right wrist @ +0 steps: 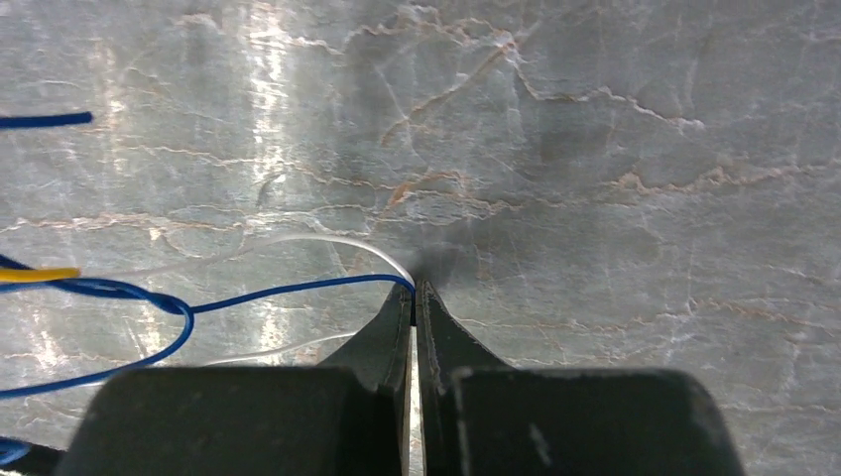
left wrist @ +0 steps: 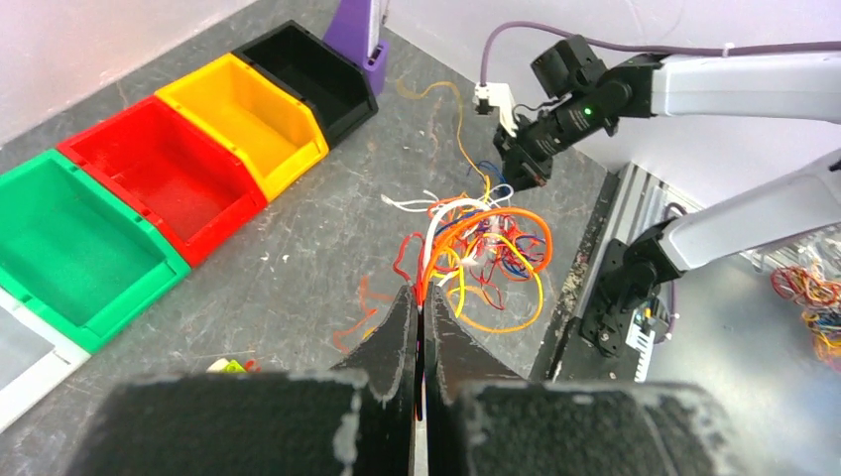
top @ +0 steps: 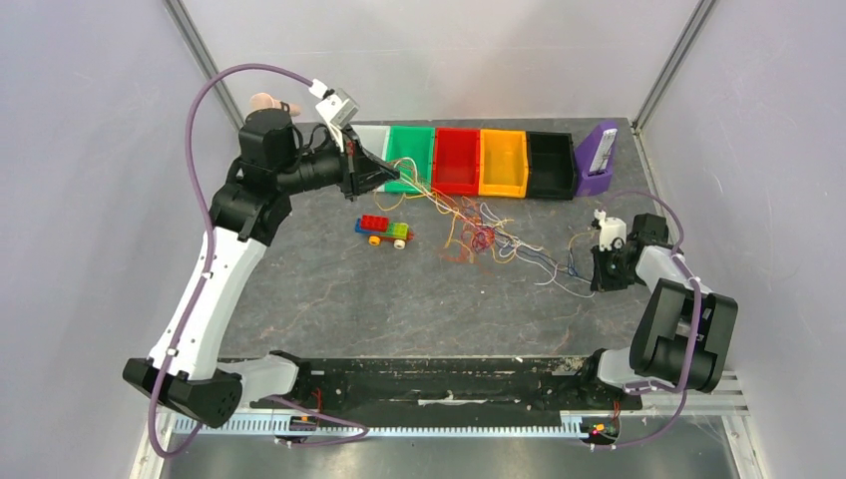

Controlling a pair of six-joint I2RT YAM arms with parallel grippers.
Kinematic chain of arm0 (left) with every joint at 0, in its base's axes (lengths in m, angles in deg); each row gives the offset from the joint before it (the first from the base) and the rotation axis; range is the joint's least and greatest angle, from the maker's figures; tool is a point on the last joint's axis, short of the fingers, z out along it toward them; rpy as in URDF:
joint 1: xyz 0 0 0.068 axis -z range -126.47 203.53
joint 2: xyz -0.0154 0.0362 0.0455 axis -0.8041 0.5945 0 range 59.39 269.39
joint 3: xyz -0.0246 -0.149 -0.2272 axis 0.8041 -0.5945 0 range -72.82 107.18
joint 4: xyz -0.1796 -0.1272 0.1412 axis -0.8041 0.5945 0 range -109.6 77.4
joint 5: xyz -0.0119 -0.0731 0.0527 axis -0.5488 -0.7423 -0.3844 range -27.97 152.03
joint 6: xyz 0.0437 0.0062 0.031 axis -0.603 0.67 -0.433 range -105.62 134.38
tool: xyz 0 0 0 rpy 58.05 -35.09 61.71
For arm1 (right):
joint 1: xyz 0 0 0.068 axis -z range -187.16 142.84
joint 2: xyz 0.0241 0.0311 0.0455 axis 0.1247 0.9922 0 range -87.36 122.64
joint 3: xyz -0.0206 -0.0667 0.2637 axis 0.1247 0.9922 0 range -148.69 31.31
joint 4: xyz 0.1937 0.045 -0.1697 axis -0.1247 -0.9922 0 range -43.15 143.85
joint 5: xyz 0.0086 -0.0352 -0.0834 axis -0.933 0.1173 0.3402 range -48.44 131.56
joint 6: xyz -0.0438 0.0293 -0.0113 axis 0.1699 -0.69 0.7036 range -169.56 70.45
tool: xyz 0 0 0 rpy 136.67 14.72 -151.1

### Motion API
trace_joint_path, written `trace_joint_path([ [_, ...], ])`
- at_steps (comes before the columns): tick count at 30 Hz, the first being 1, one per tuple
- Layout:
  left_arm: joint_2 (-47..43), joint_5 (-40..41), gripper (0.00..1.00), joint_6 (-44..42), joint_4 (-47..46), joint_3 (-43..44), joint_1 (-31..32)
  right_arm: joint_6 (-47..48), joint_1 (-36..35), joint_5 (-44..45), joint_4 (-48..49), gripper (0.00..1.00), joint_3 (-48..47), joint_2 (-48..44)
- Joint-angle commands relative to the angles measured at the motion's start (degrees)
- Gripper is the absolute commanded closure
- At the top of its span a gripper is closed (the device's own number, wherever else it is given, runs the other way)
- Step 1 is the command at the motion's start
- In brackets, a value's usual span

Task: Untangle the cables

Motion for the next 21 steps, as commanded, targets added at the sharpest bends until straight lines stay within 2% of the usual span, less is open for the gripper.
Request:
trace_joint_path([
  [1, -1.0, -1.1, 0.98, 0.2, 1.0, -3.0, 2.6, 2.2, 0.2, -6.5, -0.9, 1.0, -1.6, 0.0],
  [7, -1.8, 4.2, 0.98, -2.0, -5.0, -18.8, 11.0, 1.9, -6.0, -15.2, -4.5, 1.0, -3.3, -0.4],
  [11, 2.6, 10.6, 0.98, -10.1, -2.2, -21.4, 17.5, 2.6, -11.4, -15.9, -5.8, 0.98, -3.5, -0.4],
  [13, 4.8, 12.8, 0.94, -12.3, -1.7, -23.1, 20.6, 3.0, -13.0, -15.1, -5.9, 0.83, -3.6, -0.3],
  [14, 5.9, 13.3, 0.92, -12.2, -1.9, -23.5, 21.0, 2.9, -13.1, -15.1, -6.1, 0.73, -4.0, 0.0],
  [17, 8.4, 17.0, 0.88, -10.9, -3.3, -23.8, 20.5, 4.5, -13.1, -15.3, -8.8, 0.51, -8.0, 1.2],
  [19, 10.1, 15.3, 0.9, -12.2, -3.3, -22.4, 19.6, 6.8, -13.1, -17.1, -12.1, 0.33, -11.6, 2.3],
  [21, 11.9, 11.1, 0.97, -12.3, -2.8, -19.8, 19.7, 7.5, -13.7, -19.9, -14.2, 0.19, -14.9, 2.8],
])
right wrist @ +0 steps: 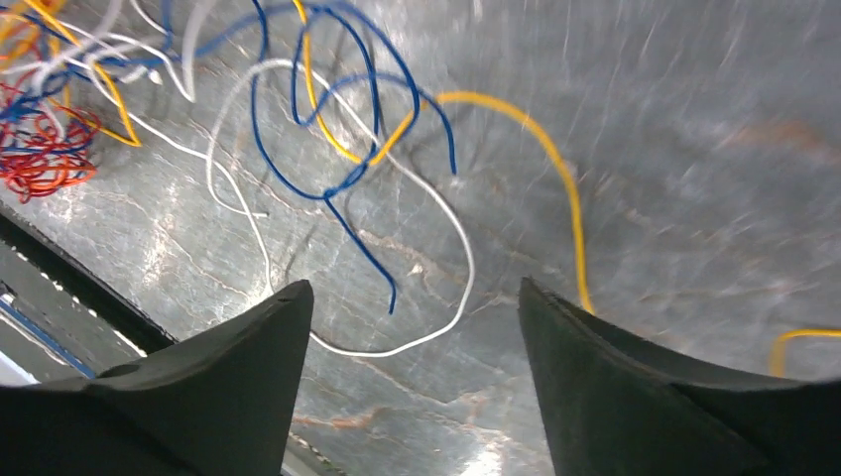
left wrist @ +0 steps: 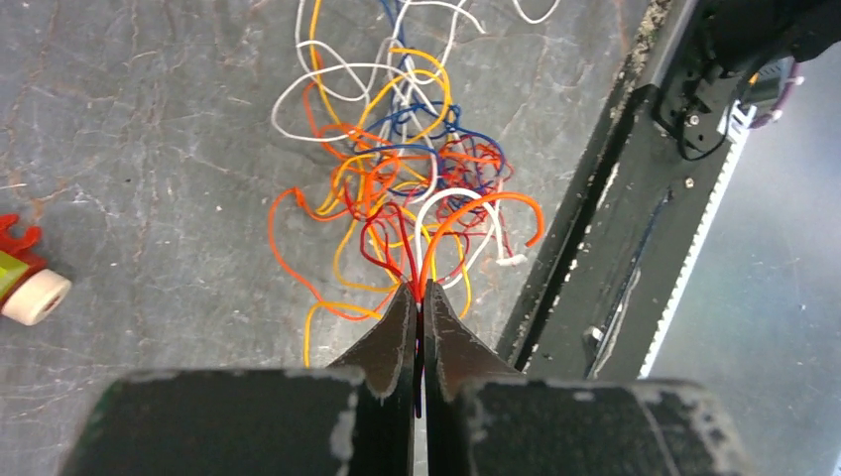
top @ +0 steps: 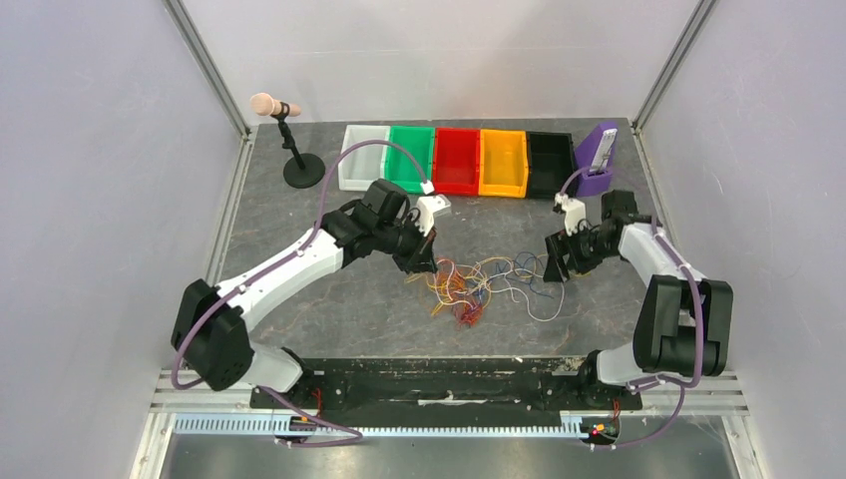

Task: Untangle the cables

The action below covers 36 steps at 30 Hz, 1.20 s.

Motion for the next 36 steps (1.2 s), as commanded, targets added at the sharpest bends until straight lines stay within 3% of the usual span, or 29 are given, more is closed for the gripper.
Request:
trace_joint_path([
  [1, 3.2, -4.8, 0.98, -3.1, -2.0, 5.6, -0.8, 3.6, -1.1, -6.9, -5.1, 0.14, -9.0, 0.8],
  [4, 6.0, -10.9, 0.98, 2.1, -4.8, 9.7, 0.0, 2.4, -3.3, -15.1, -6.1, 0.02, -12.3, 0.1],
  [6, 7.8, -9.7, 0.97, 4.7, -7.1, 11.5, 1.9, 1.0, -4.2, -19.4, -5.1, 0.02, -12.6, -0.3],
  [10, 13.9, 0.9, 0.54, 5.6, -3.7, 17.1, 3.1, -2.8, -4.7, -22.4, -1.4, 0.02, -11.3, -0.4],
  [12, 14.5, 0.9, 0.46, 7.2, -0.2, 17.4, -1.2, -3.7, -4.8, -21.6, -0.6, 0.02, -10.8, -0.6],
  [14, 11.4, -4.1, 0.38, 11.5, -2.0, 12.9, -8.7, -6.2, -5.5, -20.3, 1.3, 0.02, -9.9, -1.4],
  [18, -2.2, -9.2, 0.36, 20.3, -10.9, -3.1, -23.4, -15.5, -9.3, -16.6, 10.9, 0.02, -5.7, -4.8],
  [22, -11.9, -8.2, 0.36, 18.9, -10.8, -15.1, -24.2, -18.6, -13.7, -14.3, 16.0, 0.02, -3.1, -5.3],
  [28, -7.3, -7.3, 0.42, 24.2, -17.9, -23.1, -23.1, -16.7, -17.9, -8.7, 17.0, 0.04, -0.8, -3.5],
  [36, 1.9, -5.8, 0.52, 21.1, -25.5, -20.6, -16.8, -15.9, -18.6, -7.1, 17.9, 0.09, 1.3, -1.7],
])
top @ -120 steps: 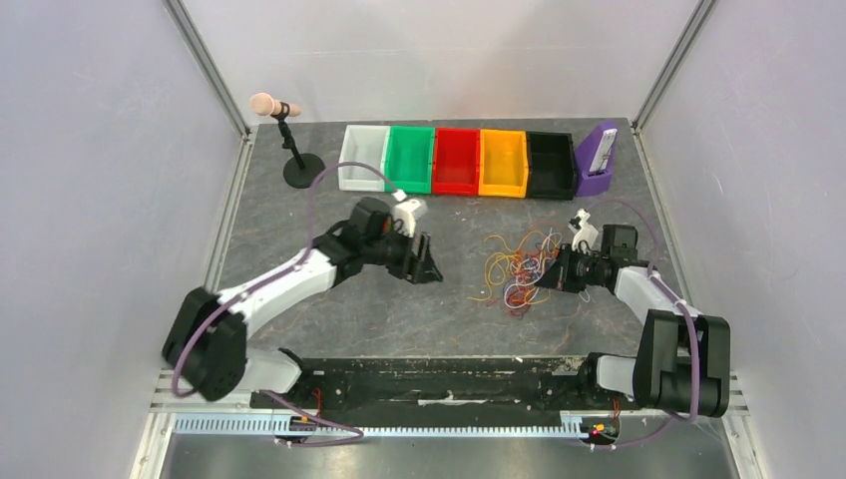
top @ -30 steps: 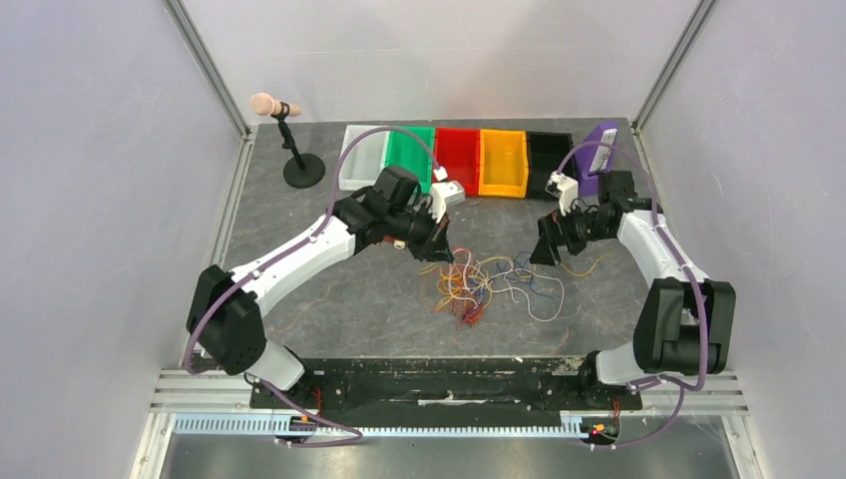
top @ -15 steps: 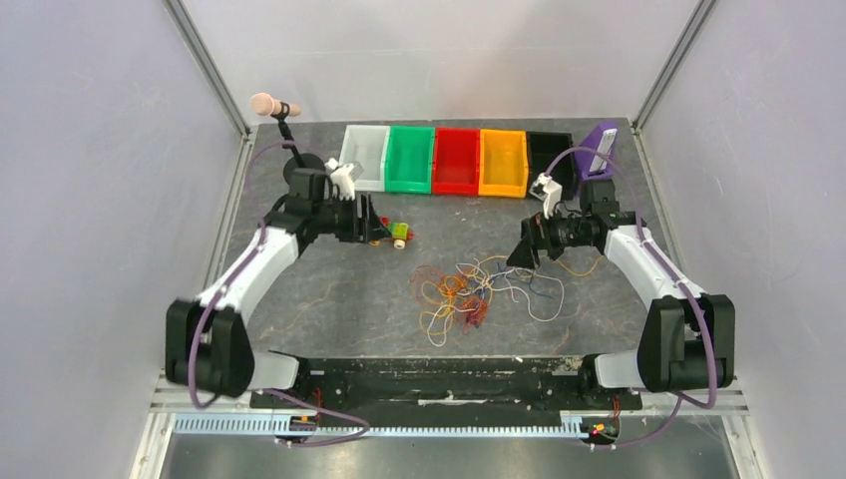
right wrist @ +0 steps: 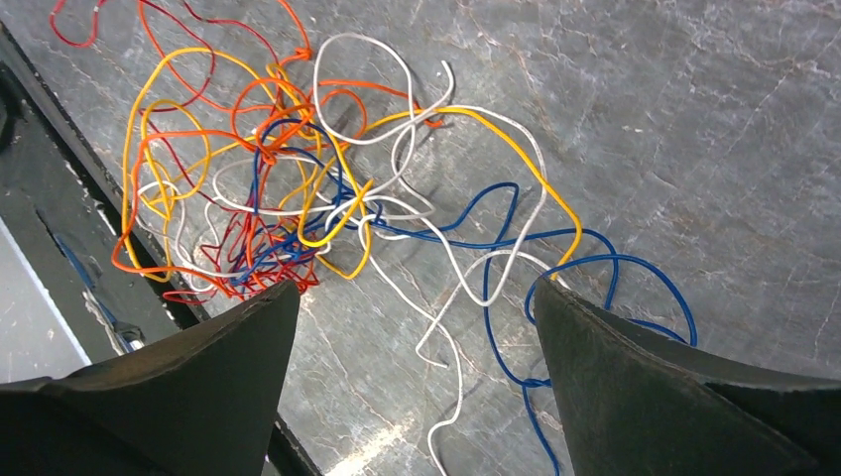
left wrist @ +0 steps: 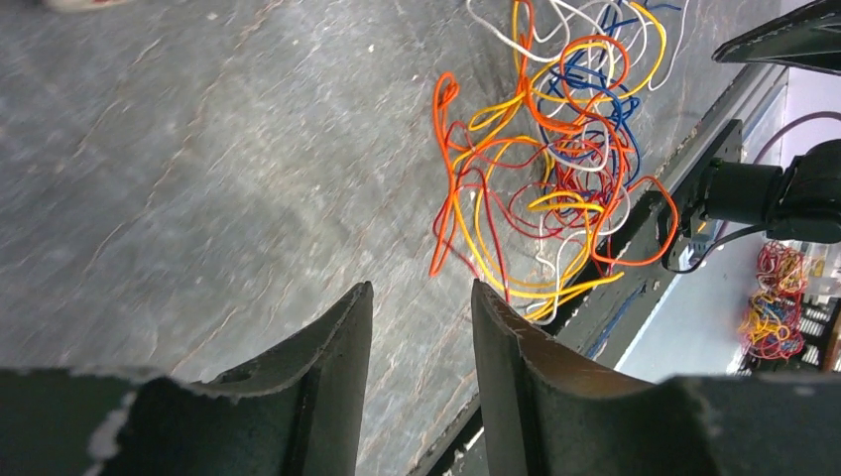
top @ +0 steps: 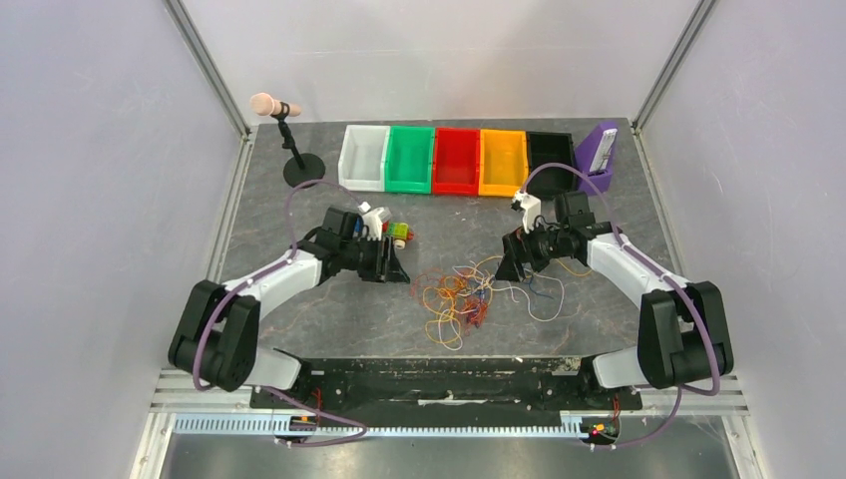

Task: Untangle the cables

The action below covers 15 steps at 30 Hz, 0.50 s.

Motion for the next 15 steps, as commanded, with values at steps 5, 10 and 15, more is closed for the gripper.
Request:
trace_joint_path([
  [5, 7.8, 0.1, 0.58, 1.7, -11.2, 3.7, 4.1, 1.2, -0.3, 1.4, 0.9, 0.09, 0.3, 1.1],
  [10, 9.9, 0.9, 0.6, 2.4, -14.0, 3.9, 6.1, 1.7, -0.3, 1.7, 0.5, 0.09, 0.3, 1.6],
  [15, 10.9, 0.7, 0.58, 2.1, -14.8, 4.3, 6.2, 1.9, -0.3, 2.2, 0.4, 0.1, 0.8, 1.8],
])
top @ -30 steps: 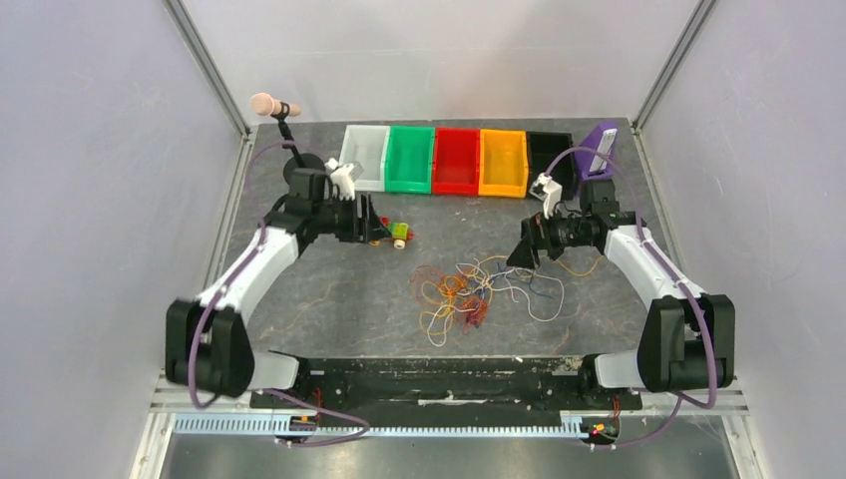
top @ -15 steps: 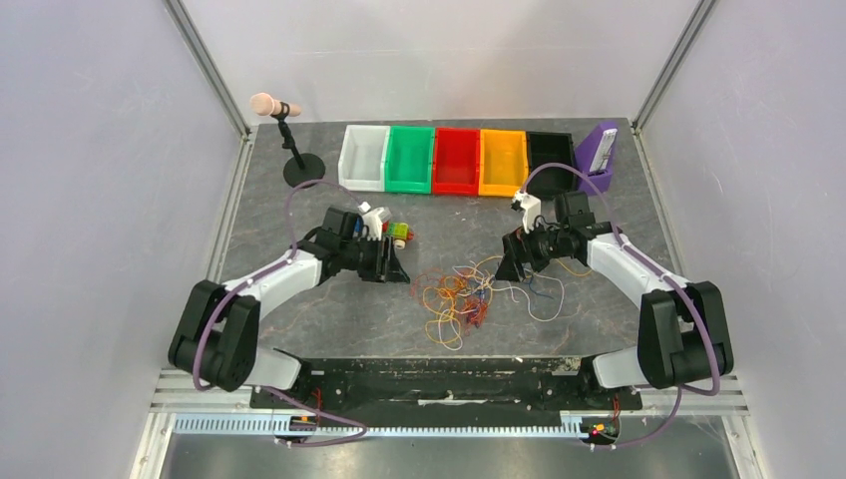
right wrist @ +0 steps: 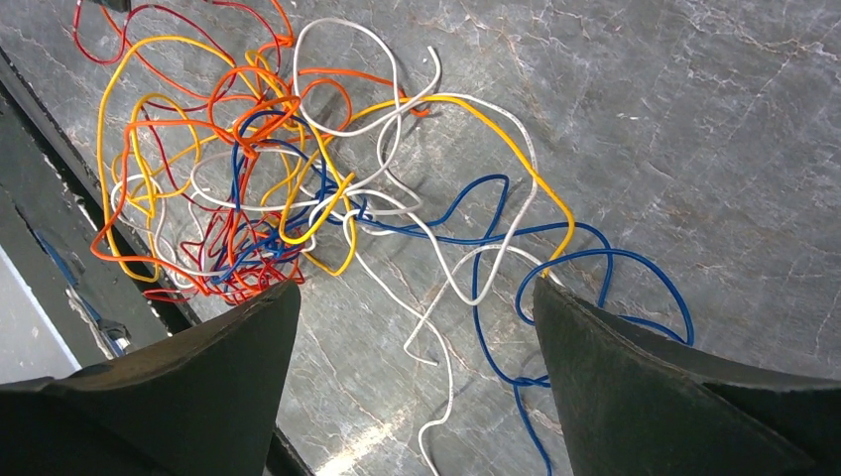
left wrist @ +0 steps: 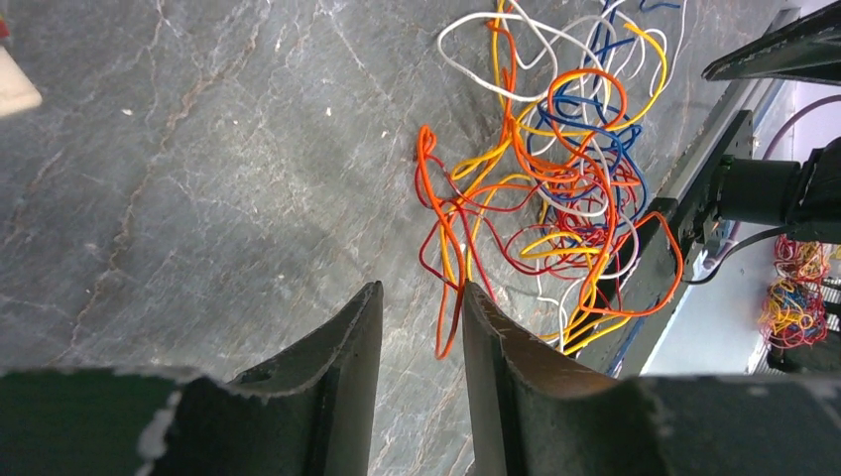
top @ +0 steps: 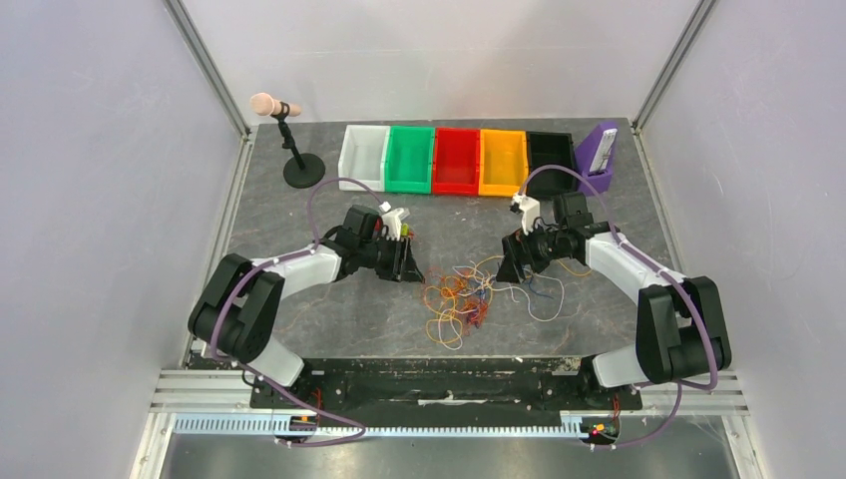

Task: Untangle the cables

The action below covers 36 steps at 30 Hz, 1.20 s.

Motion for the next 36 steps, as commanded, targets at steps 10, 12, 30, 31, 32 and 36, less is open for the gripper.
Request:
trace_joint_path([
  [10, -1.8, 4.1, 0.98, -4.1, 8.3, 7.1, -0.4, 3.1, -0.2, 9.7, 0.5, 0.19, 1.6, 2.5],
  [12, -5.3, 5.4, 0.98, -5.8, 14.0, 9.4, -1.5, 4.2, -0.2, 14.2, 0.5, 0.26, 1.8, 4.1],
  [30, -21.9, 13.6, 0.98, -16.4, 42.5, 52.2, -12.0, 9.9, -0.2, 28.0, 2.0, 0.41, 6.4, 8.9],
  [31, -21.0, 13.7, 0.98, -16.3, 43.2, 55.6, -12.7, 10.2, -0.2, 28.4, 2.1, 0.41, 6.5, 8.9],
  [32, -19.8, 13.8, 0.98, -16.2, 44.1, 59.9, -13.2, 10.5, -0.2, 28.8, 2.2, 0.41, 6.5, 8.9],
  [36, -16.2, 15.6, 0.98, -15.6, 44.8, 72.8, -15.0, 11.5, -0.1, 30.7, 2.9, 0.41, 7.4, 9.3],
])
